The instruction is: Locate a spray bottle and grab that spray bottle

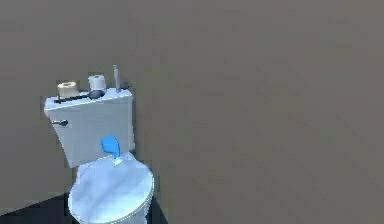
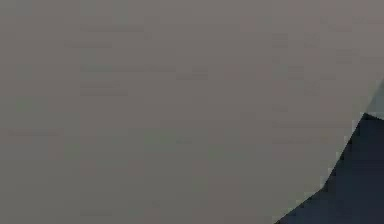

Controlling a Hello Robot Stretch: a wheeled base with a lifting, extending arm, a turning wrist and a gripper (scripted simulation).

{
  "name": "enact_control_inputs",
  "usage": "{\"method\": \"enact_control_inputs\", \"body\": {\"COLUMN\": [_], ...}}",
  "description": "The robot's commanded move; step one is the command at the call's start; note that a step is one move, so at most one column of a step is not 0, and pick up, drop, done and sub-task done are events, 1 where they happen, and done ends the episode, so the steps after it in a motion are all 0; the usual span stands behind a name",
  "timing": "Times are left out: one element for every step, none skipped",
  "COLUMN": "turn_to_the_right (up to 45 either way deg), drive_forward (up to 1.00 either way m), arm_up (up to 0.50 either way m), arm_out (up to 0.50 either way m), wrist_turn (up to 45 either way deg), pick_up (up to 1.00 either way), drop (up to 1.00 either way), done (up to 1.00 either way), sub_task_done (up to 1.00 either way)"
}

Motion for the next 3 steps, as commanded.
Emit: {"method": "enact_control_inputs", "body": {"turn_to_the_right": [-45.0, -45.0, -30.0], "drive_forward": [0.00, 0.00, 0.00], "arm_up": [0.00, 0.00, 0.00], "arm_out": [0.00, 0.00, 0.00], "wrist_turn": [0.0, 0.0, 0.0], "pick_up": [0.00, 0.00, 0.00], "drop": [0.00, 0.00, 0.00], "done": [0.00, 0.00, 0.00], "sub_task_done": [0.00, 0.00, 0.00]}}
